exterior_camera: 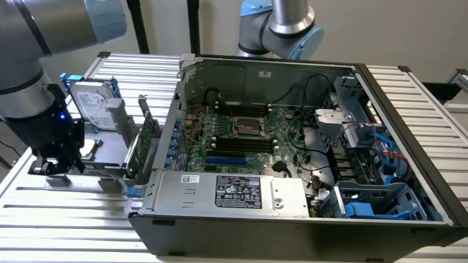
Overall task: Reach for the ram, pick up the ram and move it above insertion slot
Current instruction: 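Pick up the ram and move it above insertion slot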
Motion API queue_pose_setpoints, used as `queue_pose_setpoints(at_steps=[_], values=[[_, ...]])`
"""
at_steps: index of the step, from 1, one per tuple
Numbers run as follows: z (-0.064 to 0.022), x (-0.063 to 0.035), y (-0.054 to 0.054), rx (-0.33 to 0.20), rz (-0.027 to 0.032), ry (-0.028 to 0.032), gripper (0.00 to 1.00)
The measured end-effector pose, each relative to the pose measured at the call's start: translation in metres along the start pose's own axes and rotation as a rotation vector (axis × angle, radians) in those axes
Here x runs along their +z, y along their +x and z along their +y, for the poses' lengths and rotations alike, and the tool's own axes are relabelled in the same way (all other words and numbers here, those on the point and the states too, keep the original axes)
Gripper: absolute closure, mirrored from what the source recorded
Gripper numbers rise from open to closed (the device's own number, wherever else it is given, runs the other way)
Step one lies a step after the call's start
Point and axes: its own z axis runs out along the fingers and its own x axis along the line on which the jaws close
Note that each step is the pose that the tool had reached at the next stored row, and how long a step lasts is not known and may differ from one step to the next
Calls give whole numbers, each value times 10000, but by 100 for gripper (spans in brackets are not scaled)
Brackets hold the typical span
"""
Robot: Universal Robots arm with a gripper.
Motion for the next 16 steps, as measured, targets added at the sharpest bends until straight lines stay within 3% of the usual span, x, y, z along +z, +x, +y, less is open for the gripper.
queue_pose_setpoints(at_steps=[6, 16], values=[[-36, -273, -5, -16, 0, -4, 87], [-279, -734, -22, -164, -66, -42, 87]])
